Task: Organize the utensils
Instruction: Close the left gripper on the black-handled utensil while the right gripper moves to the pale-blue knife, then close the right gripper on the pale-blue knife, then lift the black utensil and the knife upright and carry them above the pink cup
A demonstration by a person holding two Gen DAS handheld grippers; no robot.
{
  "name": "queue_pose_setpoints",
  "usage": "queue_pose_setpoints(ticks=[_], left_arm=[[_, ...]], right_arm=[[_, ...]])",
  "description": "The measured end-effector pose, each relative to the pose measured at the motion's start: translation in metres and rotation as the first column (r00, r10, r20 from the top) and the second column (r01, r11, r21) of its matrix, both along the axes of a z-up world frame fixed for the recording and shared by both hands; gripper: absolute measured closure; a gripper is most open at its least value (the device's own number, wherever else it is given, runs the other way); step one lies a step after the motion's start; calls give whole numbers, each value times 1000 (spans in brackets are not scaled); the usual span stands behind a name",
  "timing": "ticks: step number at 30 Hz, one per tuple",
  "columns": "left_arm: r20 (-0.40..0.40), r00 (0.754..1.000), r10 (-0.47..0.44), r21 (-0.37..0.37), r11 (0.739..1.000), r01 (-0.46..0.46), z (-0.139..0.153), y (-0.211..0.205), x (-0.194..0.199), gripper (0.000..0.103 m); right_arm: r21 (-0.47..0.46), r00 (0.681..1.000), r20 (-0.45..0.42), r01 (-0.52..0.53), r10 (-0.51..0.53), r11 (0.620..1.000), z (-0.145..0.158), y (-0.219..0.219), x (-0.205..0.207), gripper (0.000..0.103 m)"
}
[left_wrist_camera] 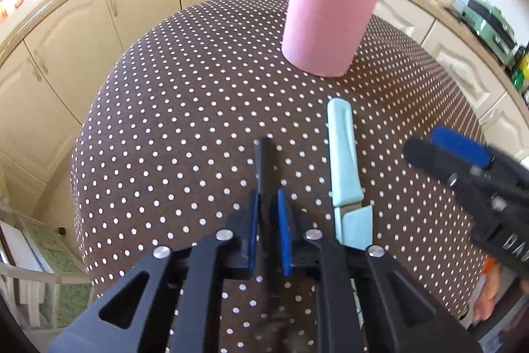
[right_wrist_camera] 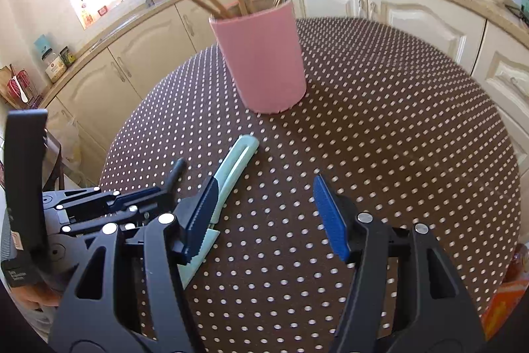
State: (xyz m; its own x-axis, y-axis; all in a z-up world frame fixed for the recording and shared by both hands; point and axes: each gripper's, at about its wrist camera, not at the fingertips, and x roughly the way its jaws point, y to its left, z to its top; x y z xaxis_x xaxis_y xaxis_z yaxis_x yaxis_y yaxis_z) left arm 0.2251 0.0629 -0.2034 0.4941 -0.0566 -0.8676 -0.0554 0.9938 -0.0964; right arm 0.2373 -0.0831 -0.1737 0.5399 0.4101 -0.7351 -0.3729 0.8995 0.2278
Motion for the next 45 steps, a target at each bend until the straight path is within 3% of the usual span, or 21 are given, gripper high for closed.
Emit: queue_pose_setpoints(ticks=[6,14,15,17,19,23,33,40,45], left_arm=[[70,996,47,-49,998,-44,9,15,-3,92],[167,978,124,-94,990,-109,28,39,-12,92],[177,976,127,-98,989,-111,29,40,-13,92],[195,971,135,-111,987,-115,31,44,-16,92],[216,967,138,-130,985,-112,32,45,-16,92],[281,949,139,-157,983,-97,38,47,-19,92],[451,887,101,-191,981,-15,61,28,-29,92],[582,811,59,-197,978,71,80,3,-27,92],[677,736,31,-163,981,108,97,-21,-18,92]], right_arm=[[3,994,-100,-41,41,999,-12,24,12,43],[-140,986,-147,-95,75,986,-18,66,25,44],[-158,986,-143,-105,82,982,-18,71,24,46],[-236,990,-105,-114,92,965,-19,80,23,66],[-254,990,-92,-128,108,959,-19,84,23,69],[-200,987,-97,-146,129,969,-16,72,27,82],[-24,991,43,-129,130,991,13,0,-1,82],[115,979,182,-118,96,986,46,-41,-24,82],[196,967,249,-105,54,975,67,-64,-15,82]])
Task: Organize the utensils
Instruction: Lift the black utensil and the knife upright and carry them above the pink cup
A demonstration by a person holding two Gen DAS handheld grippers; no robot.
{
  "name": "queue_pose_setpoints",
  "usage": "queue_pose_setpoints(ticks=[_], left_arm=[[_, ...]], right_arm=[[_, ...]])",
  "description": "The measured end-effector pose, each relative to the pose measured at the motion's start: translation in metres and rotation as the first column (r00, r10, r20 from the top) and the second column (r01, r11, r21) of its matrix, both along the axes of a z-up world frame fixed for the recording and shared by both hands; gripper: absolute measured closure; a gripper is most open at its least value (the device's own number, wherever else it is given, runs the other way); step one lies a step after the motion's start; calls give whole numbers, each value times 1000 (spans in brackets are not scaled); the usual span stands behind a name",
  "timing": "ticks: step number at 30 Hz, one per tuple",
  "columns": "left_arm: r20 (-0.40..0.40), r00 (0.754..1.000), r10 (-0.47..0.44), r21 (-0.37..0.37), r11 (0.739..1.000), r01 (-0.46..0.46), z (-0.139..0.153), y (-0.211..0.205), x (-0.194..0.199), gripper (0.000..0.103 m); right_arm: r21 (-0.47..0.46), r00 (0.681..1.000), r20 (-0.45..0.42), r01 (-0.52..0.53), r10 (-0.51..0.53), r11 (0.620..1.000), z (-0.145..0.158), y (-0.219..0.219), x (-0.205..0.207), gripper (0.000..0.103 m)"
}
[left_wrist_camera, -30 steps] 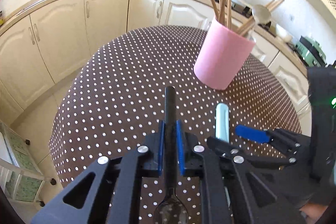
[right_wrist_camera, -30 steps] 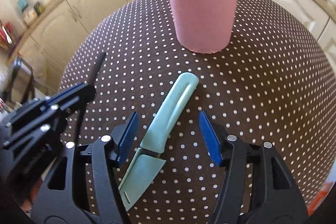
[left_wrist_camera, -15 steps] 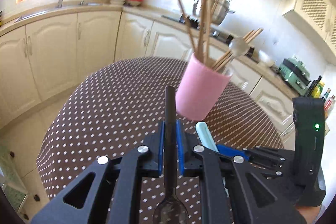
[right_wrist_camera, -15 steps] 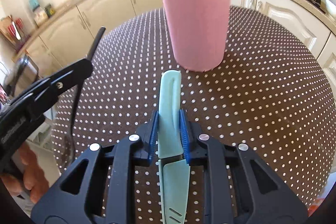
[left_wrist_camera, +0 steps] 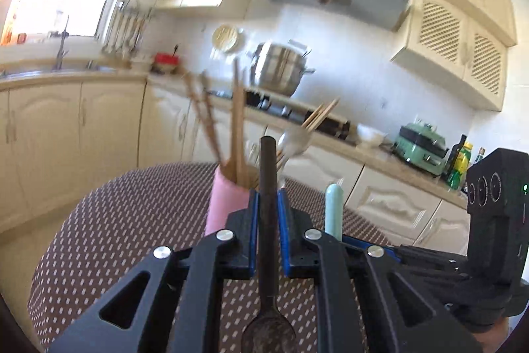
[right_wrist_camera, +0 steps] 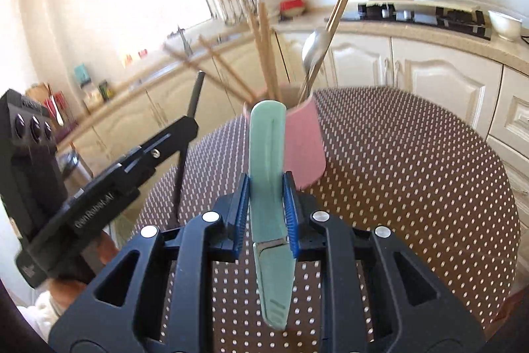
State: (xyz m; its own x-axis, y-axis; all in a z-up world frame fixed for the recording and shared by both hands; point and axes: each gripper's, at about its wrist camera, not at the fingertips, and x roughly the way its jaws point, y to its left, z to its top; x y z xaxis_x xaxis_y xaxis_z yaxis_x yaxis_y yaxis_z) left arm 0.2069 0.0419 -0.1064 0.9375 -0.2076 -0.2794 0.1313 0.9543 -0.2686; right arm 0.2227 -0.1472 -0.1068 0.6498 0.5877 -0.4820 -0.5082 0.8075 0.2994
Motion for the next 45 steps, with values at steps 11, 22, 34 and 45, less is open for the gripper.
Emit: queue_pose_setpoints(ticks=[11,22,34,45], left_arm=[[313,947,76,22,996,-87,54,-30,34,92],[361,916,174,-72,985,-159,59,-24,91,92],[363,907,214,-132,975,-178,39,-11,110,92],[339,915,218,-119,975,-188,25,-9,116,92]], right_arm=[[173,978,199,21,-56,985,51,-6,30,82],[220,945,322,-19,-55,975,93,10,74,82],[230,952,306,-59,-15,971,71,14,102,82],[239,960,281,-71,1,968,58,10,111,82]])
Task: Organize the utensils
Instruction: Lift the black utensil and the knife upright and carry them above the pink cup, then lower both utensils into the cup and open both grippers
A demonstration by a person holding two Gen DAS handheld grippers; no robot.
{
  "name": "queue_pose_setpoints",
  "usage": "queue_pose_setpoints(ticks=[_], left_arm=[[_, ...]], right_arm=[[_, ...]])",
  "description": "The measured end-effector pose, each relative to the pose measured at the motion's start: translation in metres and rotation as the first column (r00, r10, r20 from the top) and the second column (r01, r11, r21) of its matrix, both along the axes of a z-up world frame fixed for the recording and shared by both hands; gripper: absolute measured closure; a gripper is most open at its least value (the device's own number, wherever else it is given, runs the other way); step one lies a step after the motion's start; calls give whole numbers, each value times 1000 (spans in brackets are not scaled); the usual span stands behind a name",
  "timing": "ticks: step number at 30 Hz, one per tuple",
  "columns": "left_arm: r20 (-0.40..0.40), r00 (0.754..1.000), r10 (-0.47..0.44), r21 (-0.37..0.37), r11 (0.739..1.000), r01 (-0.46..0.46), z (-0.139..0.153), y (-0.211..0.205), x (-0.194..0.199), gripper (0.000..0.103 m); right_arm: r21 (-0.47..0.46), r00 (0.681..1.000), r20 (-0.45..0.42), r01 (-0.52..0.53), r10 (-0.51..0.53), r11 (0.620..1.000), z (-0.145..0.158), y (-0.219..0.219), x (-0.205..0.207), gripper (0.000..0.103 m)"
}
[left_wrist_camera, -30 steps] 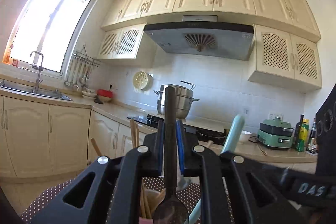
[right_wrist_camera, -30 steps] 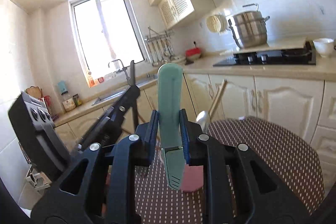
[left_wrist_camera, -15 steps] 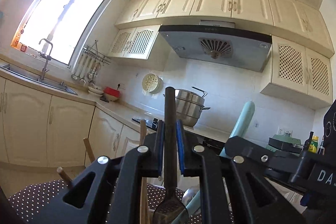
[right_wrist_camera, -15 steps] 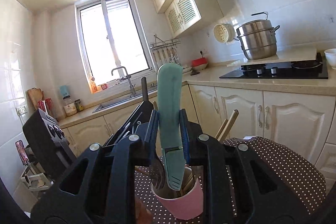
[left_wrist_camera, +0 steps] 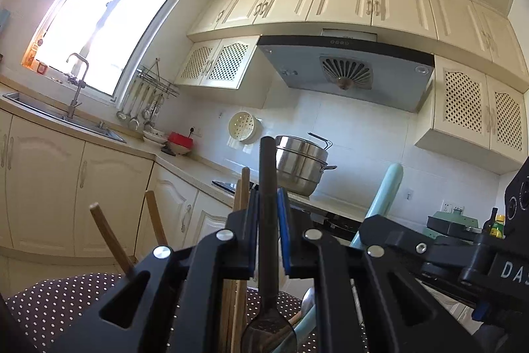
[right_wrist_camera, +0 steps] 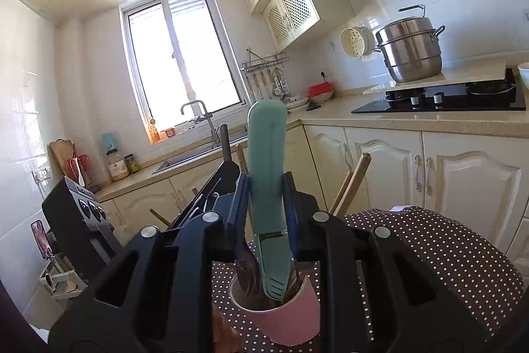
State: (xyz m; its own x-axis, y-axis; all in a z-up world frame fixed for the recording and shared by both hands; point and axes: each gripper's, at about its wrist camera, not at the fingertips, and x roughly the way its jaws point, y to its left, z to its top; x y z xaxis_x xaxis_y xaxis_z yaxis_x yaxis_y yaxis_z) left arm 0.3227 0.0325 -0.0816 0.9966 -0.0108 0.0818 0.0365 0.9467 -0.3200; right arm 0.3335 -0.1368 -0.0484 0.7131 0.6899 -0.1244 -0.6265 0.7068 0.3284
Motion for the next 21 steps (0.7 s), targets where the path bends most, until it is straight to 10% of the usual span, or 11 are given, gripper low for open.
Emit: queue_pose_setpoints(ticks=[21], left_arm=[[-173,985,12,-5,1000,-13,6,17,-8,55]], right_arm=[[-46,998,-66,3,-6,999,-11,8,-1,82]])
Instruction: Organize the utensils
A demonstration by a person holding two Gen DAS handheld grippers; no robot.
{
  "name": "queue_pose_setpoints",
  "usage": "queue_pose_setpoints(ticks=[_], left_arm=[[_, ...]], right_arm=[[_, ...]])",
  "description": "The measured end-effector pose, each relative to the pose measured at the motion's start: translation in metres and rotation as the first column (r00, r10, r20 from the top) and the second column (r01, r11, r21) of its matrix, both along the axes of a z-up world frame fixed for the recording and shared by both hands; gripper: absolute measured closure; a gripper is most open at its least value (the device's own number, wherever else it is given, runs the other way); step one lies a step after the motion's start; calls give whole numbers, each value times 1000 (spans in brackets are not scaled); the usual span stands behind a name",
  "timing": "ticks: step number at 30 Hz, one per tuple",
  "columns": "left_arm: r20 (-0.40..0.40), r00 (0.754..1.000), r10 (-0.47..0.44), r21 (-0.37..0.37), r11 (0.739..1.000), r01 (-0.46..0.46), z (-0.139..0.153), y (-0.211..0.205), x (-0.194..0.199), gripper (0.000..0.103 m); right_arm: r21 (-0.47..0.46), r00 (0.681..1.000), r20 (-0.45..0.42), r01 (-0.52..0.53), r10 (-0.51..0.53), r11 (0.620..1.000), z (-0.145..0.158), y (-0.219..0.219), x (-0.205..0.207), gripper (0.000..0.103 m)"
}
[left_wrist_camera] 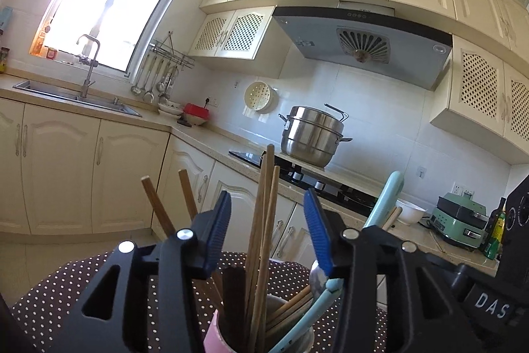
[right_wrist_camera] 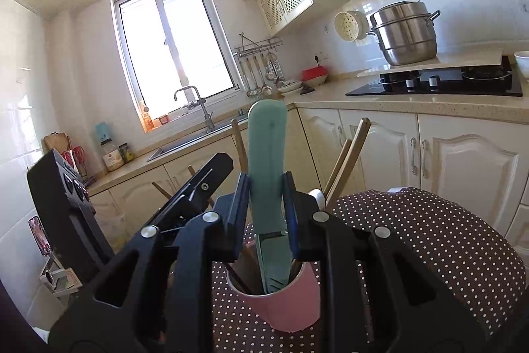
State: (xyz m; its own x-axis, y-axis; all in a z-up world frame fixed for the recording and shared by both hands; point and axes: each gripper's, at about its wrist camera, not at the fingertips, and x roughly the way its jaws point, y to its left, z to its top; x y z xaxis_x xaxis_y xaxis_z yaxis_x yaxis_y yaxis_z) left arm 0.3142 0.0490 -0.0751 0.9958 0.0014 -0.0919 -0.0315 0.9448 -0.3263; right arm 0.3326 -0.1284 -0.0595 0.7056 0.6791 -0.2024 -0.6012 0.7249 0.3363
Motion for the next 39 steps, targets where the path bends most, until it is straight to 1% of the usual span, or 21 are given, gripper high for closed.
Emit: queue_pose_setpoints(ticks=[2,4,6,7,10,13,15,16,18,19,20,23,30,32,34,36,39], left_arm=[[-18,1000,11,21,1000,-10,3,1,-5,51],[-30,1000,9,32,999,-8,4,4,-10,51],[-35,999,4,31,1000,-3,5,8,-17,48],[-41,999,13,29,1000,-12,6,11,-20,42],[-50,999,-8,21,1000,9,8,17,-29,40],[-67,998,0,55,998,4,11,16,-37,40],[-72,997,-7,69,998,12,13,16,-43,37],[-71,997,0,78,997,5,15,16,-47,33],[-67,998,3,87,996,3,18,17,-55,32],[-67,998,-1,87,996,6,20,18,-58,32],[-64,998,1,84,996,4,22,19,-62,32],[-68,998,-3,85,996,8,29,22,-71,29],[-143,990,-8,133,991,27,40,18,-94,28],[-160,987,-6,146,989,29,43,15,-104,28],[-166,986,-1,165,986,29,46,11,-114,27],[-182,983,13,192,981,23,49,7,-125,25],[-193,981,19,210,977,22,56,1,-144,22]], right_arm=[[-7,1000,-2,2,-2,1000,0,3,-3,82],[-9,1000,-5,4,-4,1000,0,5,-5,82],[-14,1000,-12,15,-15,1000,1,6,-7,82],[-15,1000,-16,20,-20,1000,1,6,-7,82],[-29,999,-38,31,-32,999,-2,9,-9,81],[-32,997,-64,41,-43,999,-7,11,-12,80],[-44,996,-71,55,-58,998,-8,13,-14,79],[-45,995,-73,58,-62,997,-8,14,-15,79],[-41,994,-79,68,-71,997,-6,13,-19,74],[-38,994,-77,78,-81,996,-4,12,-21,68],[-36,993,-73,90,-92,995,-2,11,-24,60],[-31,992,-61,105,-107,994,4,8,-35,59],[-57,987,-45,154,-157,986,14,-3,-70,56],[-64,985,-34,167,-170,984,17,-6,-83,53],[-76,983,-16,183,-185,980,21,-10,-100,52],[-86,980,9,199,-199,976,26,-13,-120,50],[-109,972,54,235,-231,966,32,-15,-145,44]])
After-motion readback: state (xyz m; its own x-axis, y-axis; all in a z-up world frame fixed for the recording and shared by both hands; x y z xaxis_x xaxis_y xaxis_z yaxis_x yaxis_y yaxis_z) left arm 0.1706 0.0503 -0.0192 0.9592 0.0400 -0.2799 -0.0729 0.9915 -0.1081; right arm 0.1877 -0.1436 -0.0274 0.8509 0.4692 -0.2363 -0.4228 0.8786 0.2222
